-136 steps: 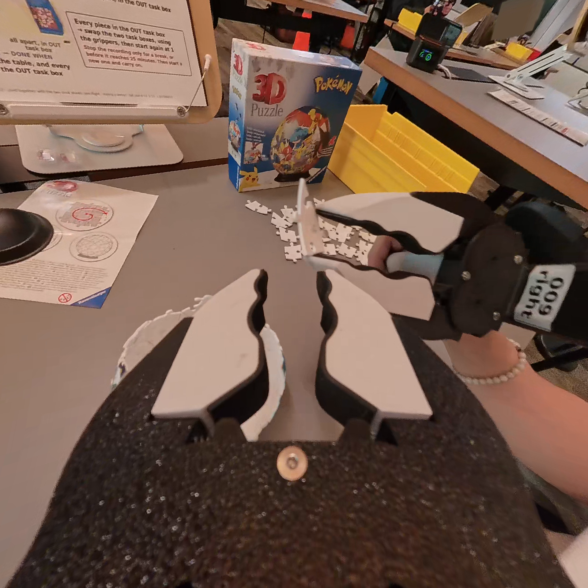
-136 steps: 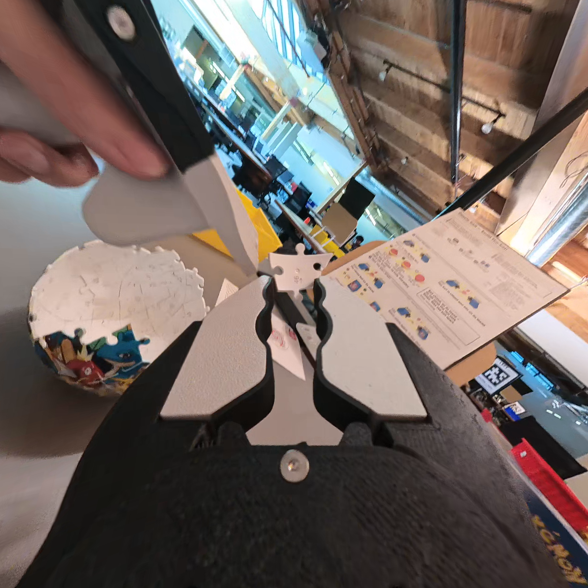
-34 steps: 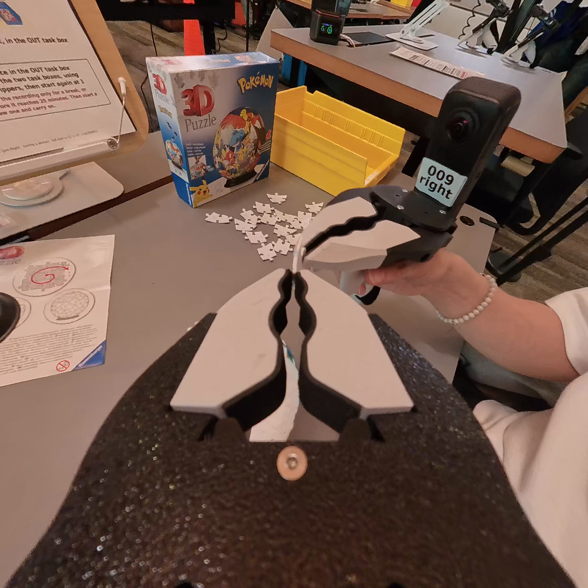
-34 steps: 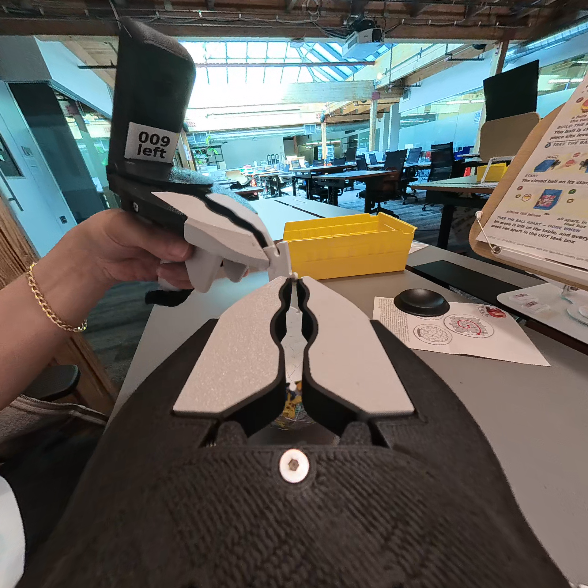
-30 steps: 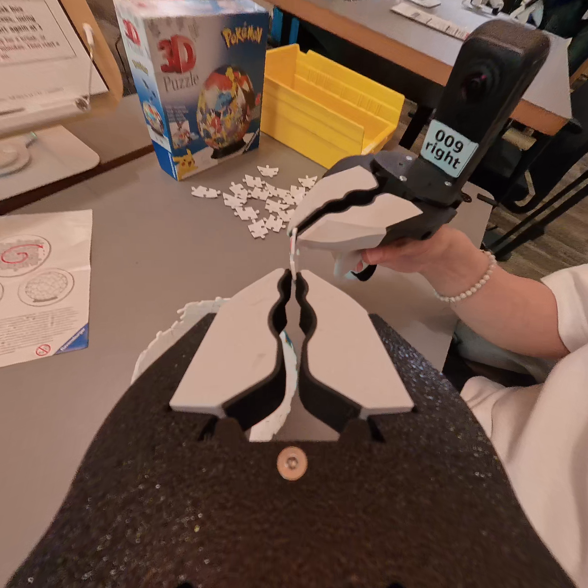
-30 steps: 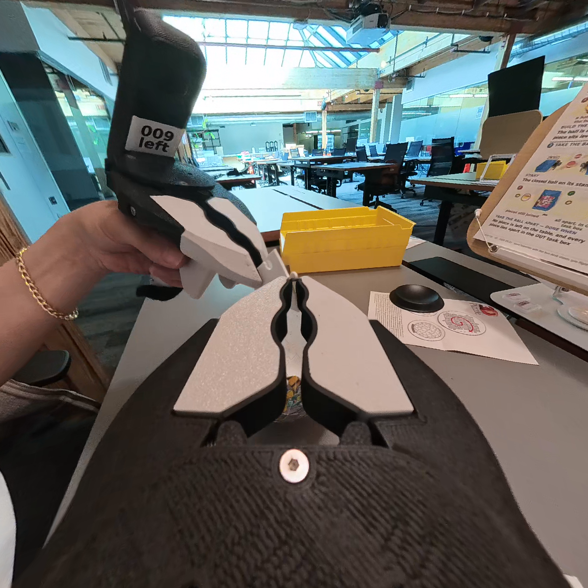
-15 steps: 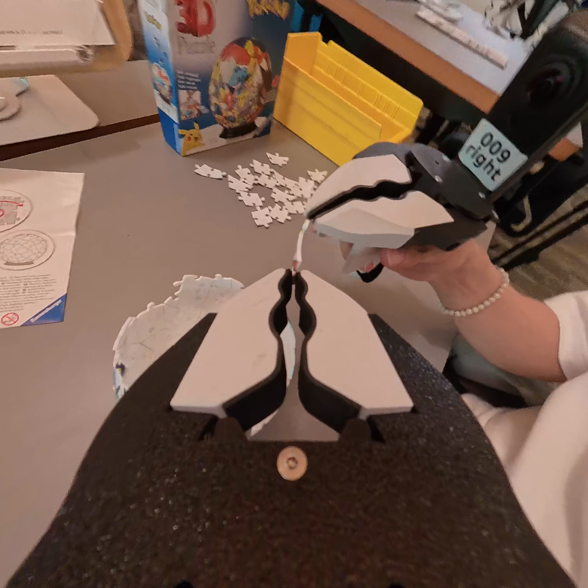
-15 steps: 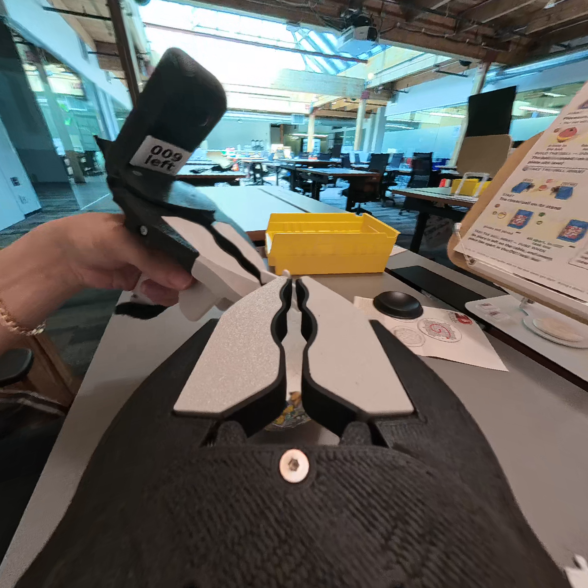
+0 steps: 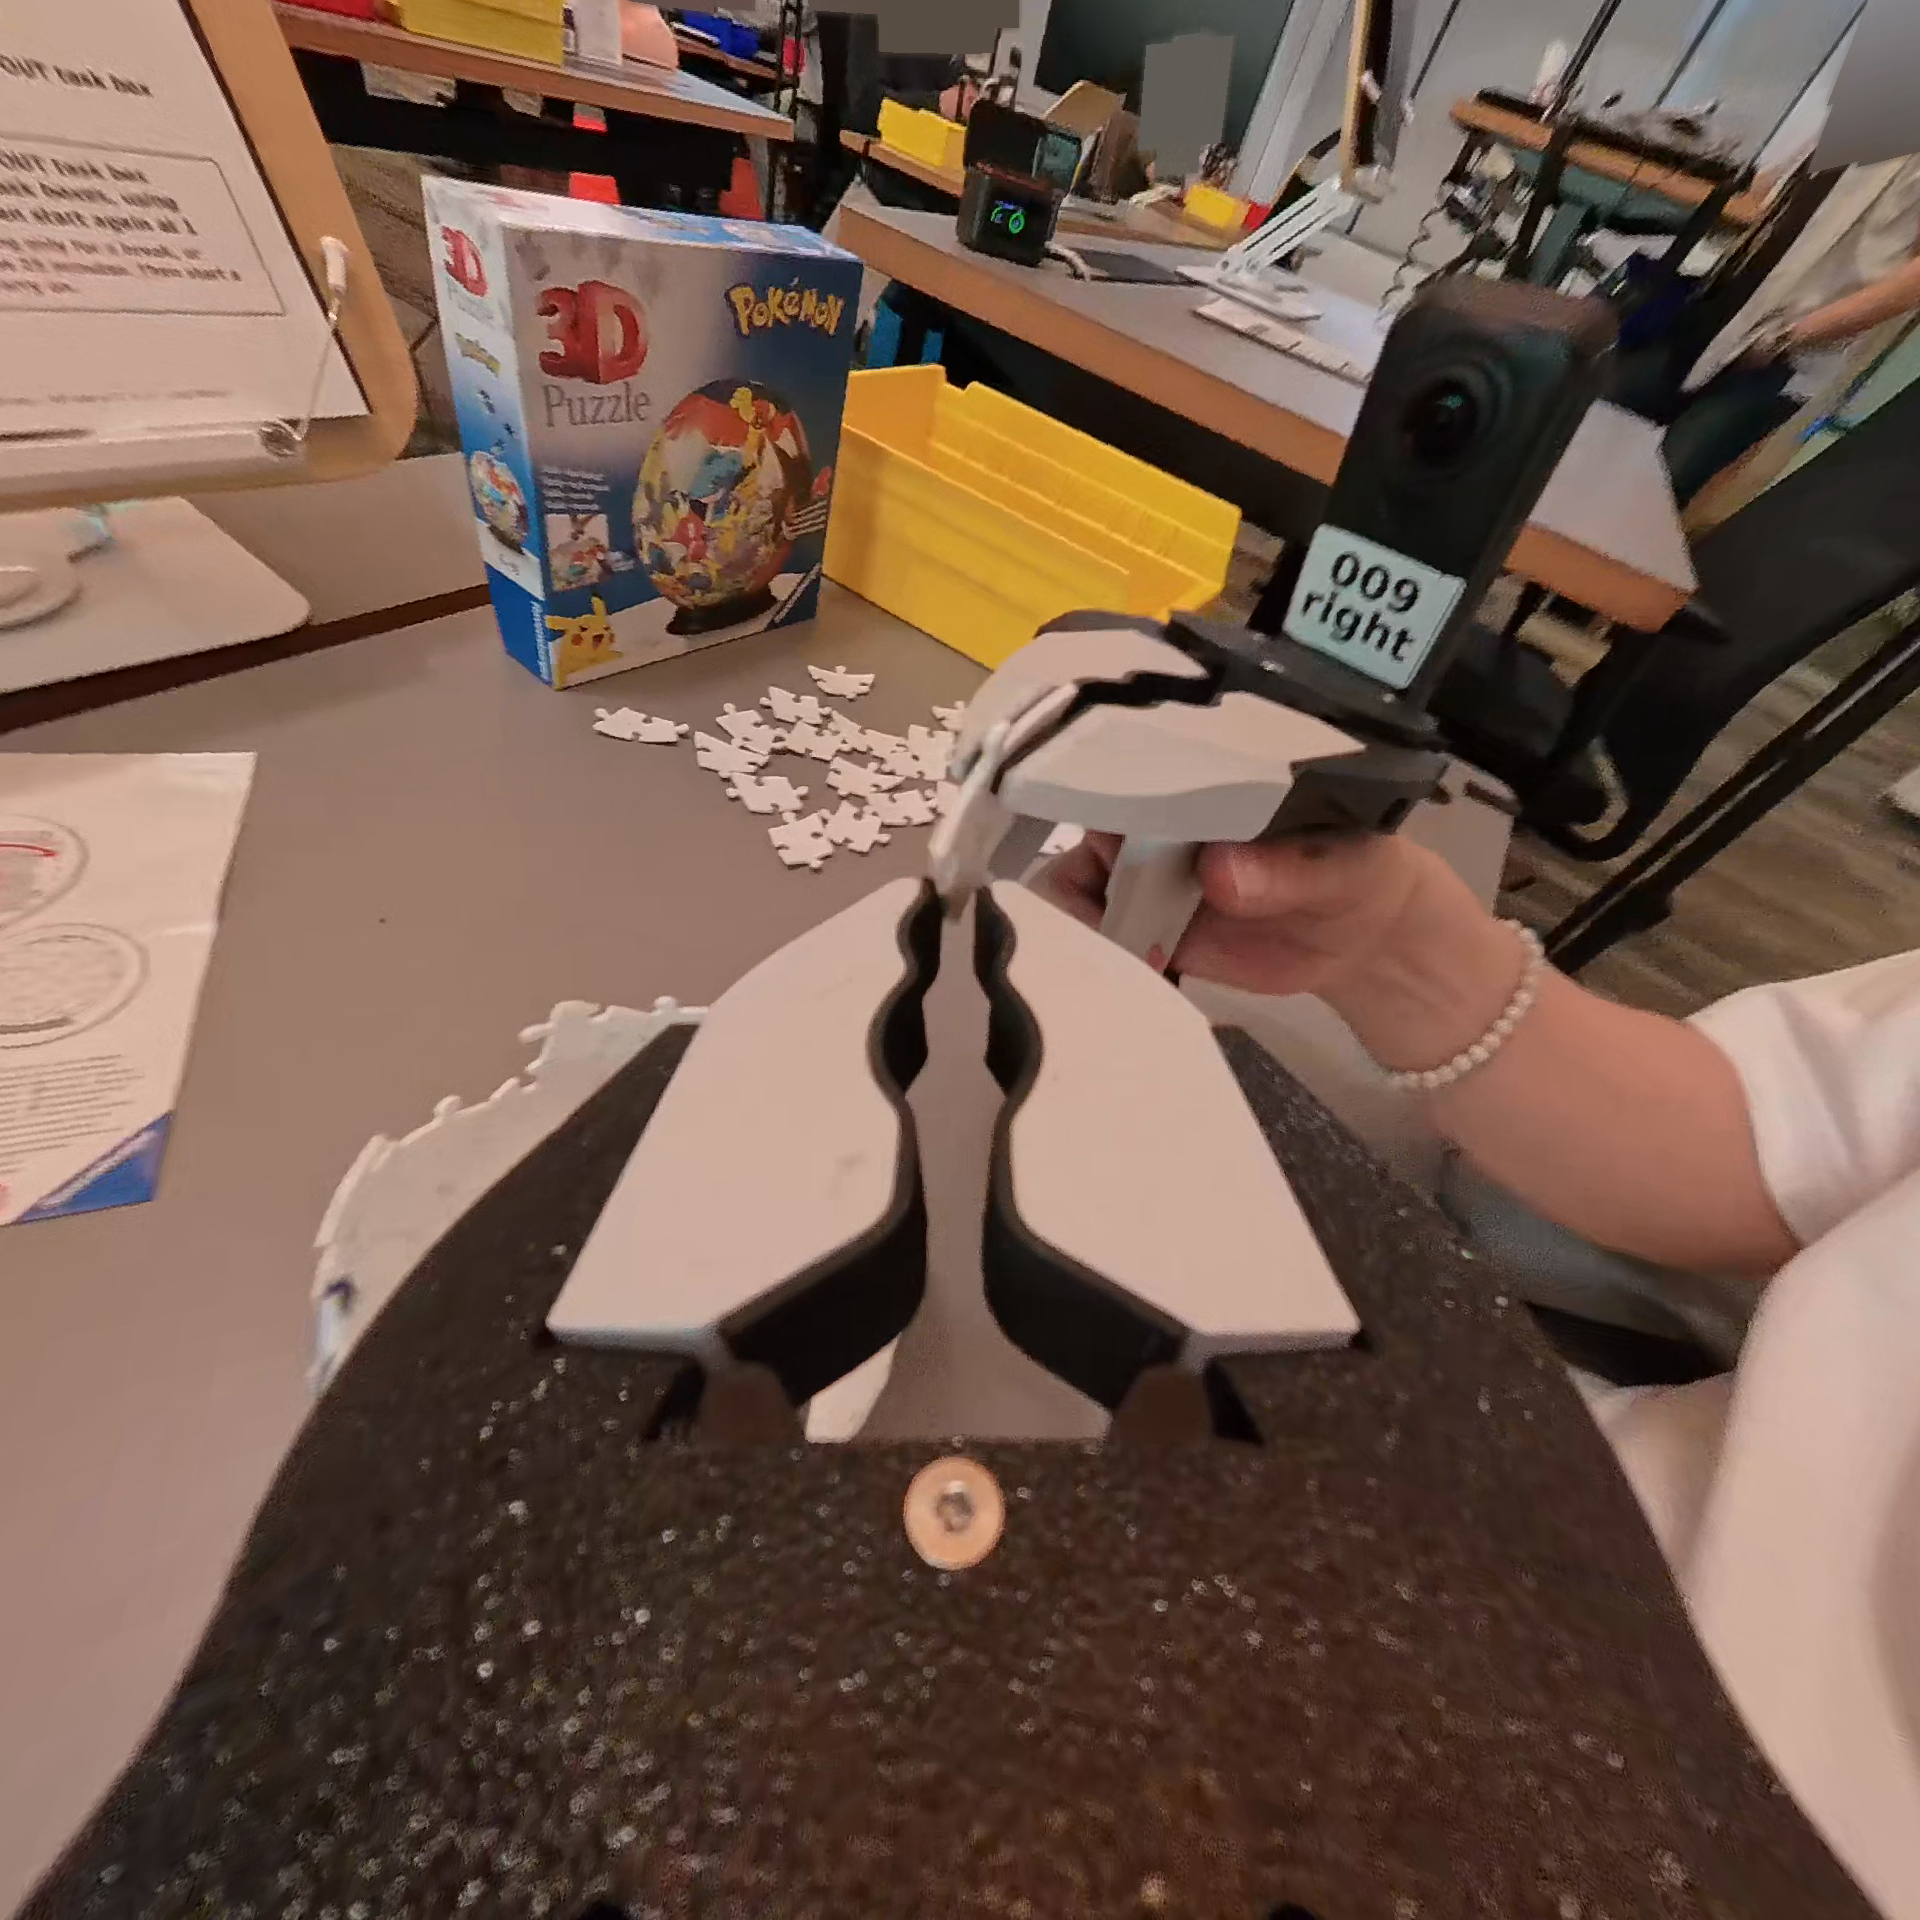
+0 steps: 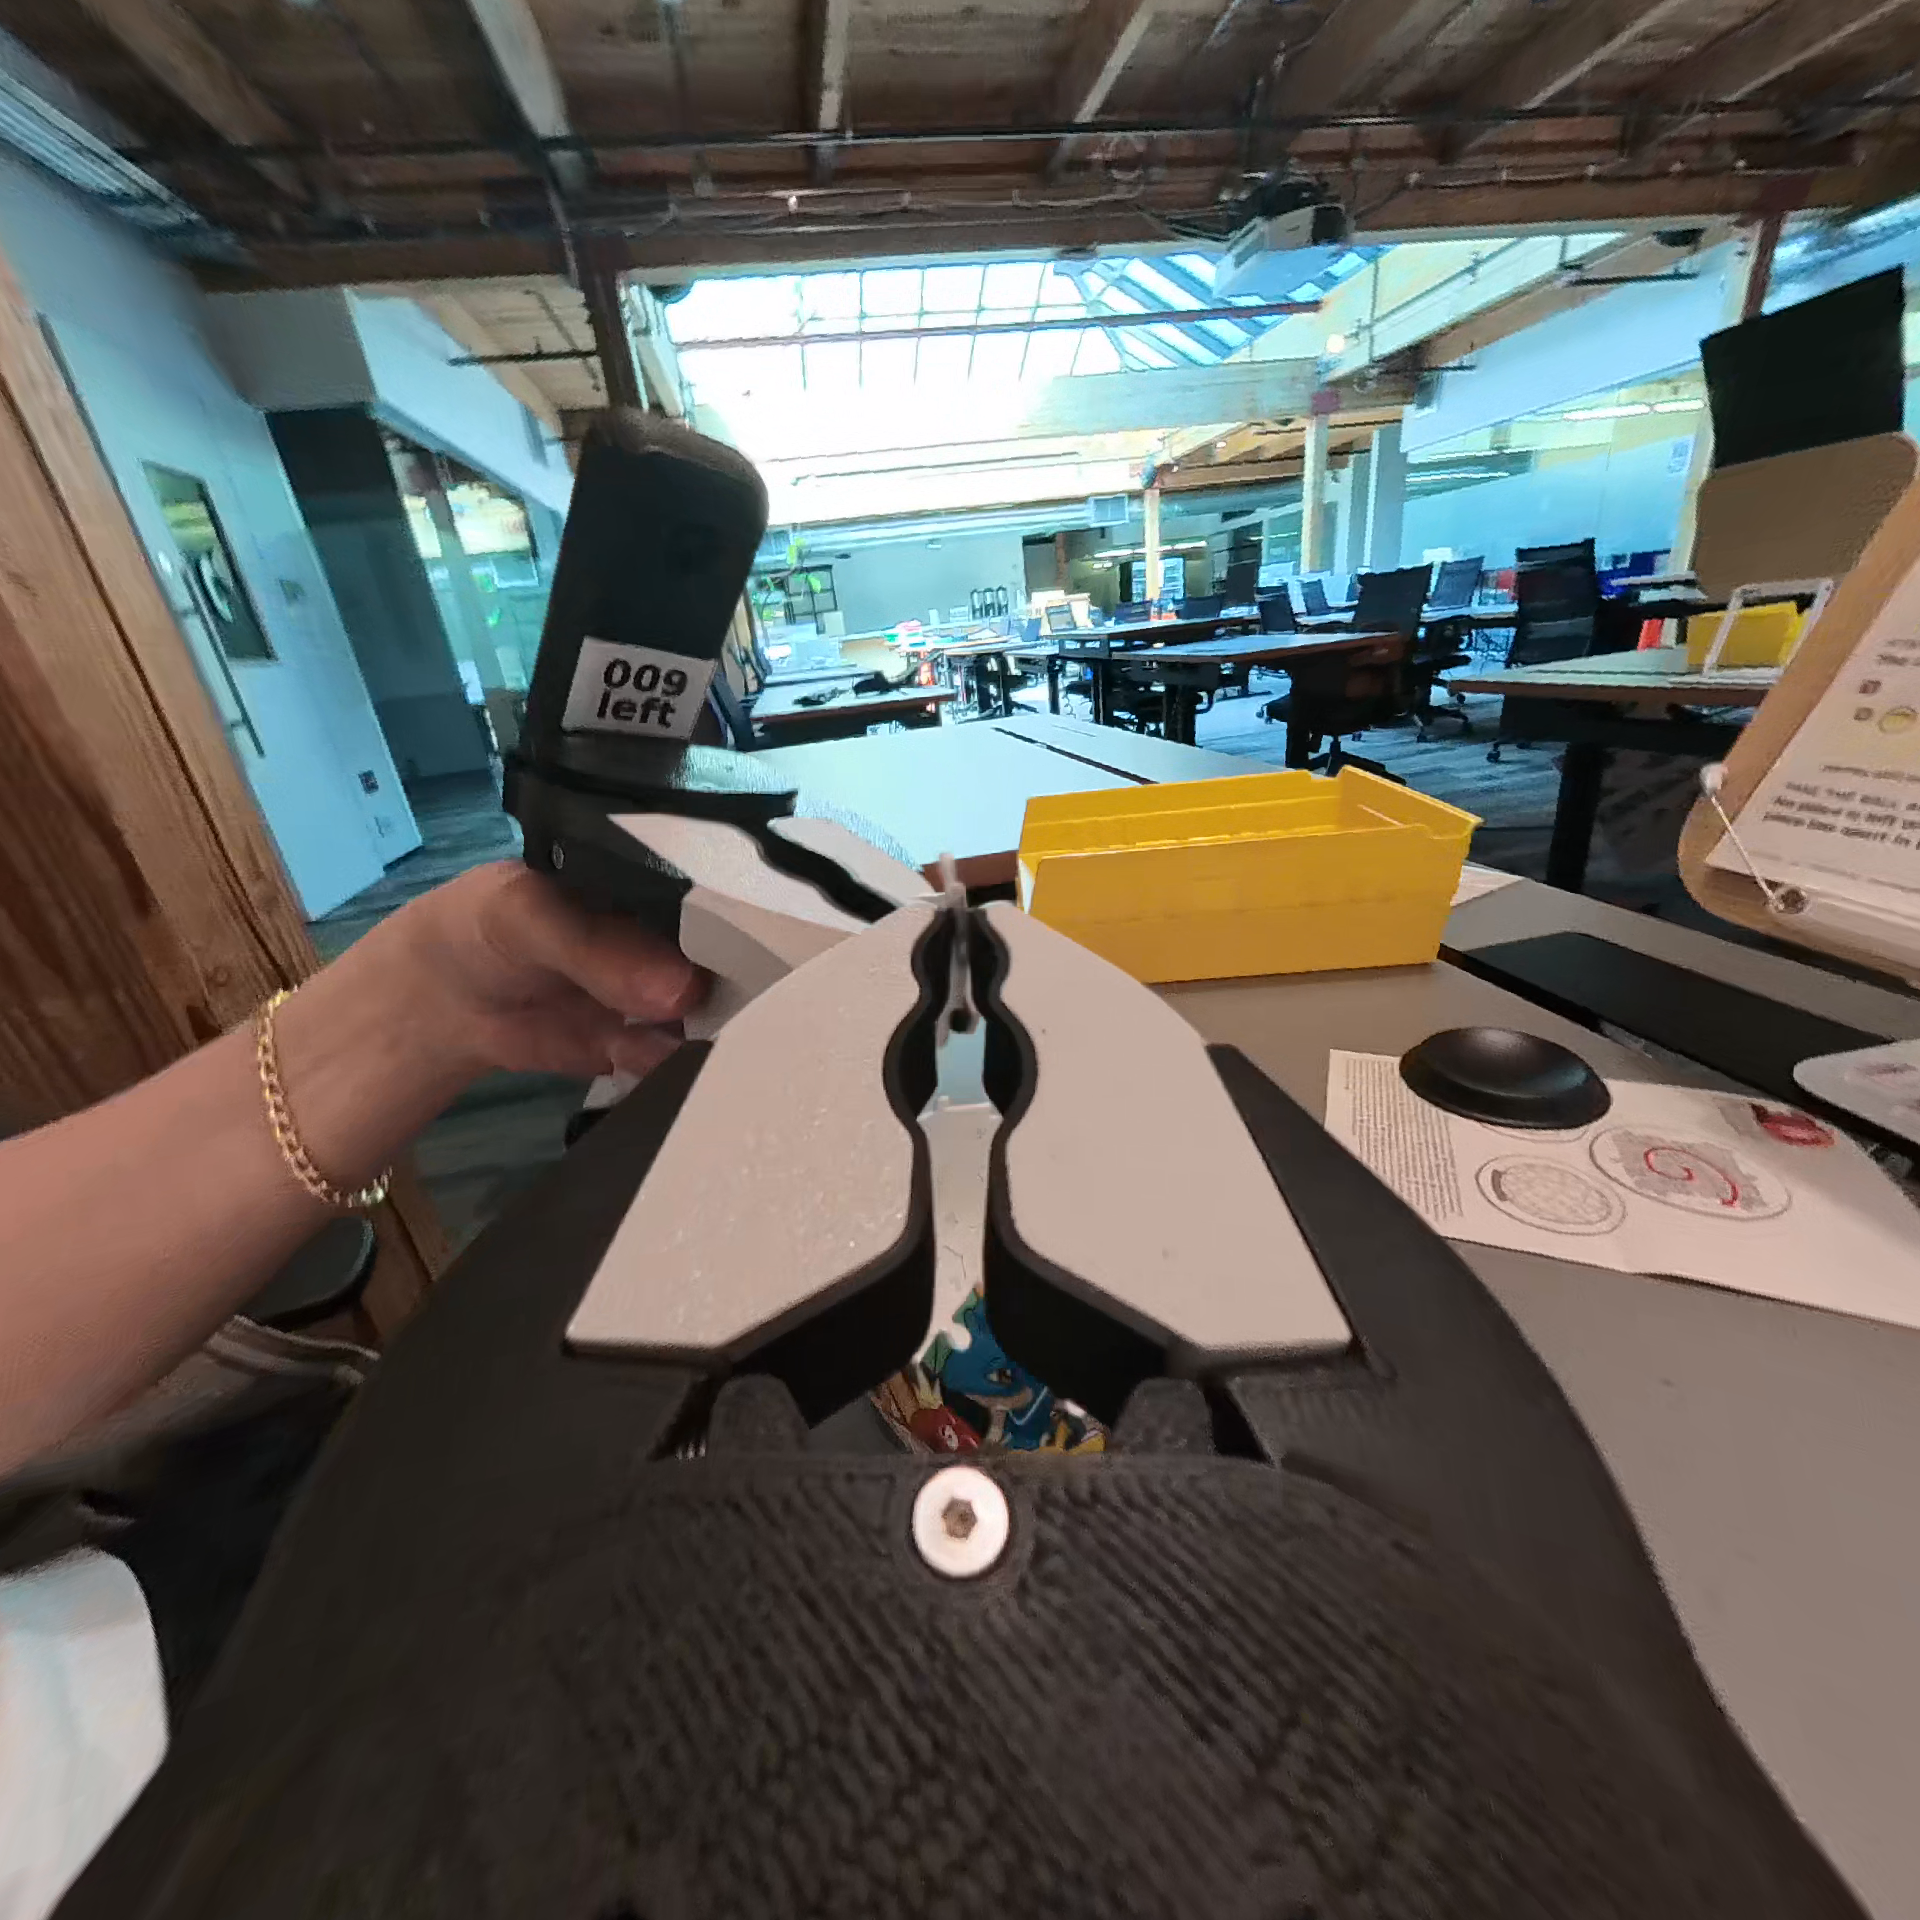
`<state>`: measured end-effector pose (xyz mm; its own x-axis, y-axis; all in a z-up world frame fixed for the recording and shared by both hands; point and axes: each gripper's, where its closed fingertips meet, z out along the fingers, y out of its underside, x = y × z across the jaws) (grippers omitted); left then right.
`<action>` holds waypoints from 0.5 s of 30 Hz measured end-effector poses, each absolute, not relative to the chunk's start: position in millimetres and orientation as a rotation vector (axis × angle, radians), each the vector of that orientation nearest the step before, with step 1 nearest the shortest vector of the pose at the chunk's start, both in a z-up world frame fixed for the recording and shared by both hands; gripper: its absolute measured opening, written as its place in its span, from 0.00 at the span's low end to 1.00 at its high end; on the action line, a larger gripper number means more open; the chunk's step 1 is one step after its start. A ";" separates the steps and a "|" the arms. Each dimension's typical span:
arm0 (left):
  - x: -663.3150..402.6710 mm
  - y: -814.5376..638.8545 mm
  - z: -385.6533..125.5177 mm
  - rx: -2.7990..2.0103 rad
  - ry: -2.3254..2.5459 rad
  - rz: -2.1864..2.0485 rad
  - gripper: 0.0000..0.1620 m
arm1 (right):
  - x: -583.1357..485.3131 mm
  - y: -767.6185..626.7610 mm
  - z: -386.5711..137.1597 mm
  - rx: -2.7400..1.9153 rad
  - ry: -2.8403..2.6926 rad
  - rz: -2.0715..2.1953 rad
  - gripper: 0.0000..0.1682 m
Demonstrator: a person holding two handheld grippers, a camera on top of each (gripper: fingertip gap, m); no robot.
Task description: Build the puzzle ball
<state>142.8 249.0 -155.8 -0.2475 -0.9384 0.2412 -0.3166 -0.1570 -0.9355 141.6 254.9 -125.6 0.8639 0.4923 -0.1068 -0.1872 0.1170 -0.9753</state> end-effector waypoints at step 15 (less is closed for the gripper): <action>61.1 343.0 -220.7 -1.741 1.317 -0.984 0.43 | 172.5 290.9 -149.0 -1.838 -0.657 0.287 0.01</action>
<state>61.1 343.0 -220.7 0.1828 -0.9725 0.1444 -0.4135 -0.2093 -0.8861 172.5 290.9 -149.0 0.8165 0.5651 0.1181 0.2977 -0.2369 -0.9248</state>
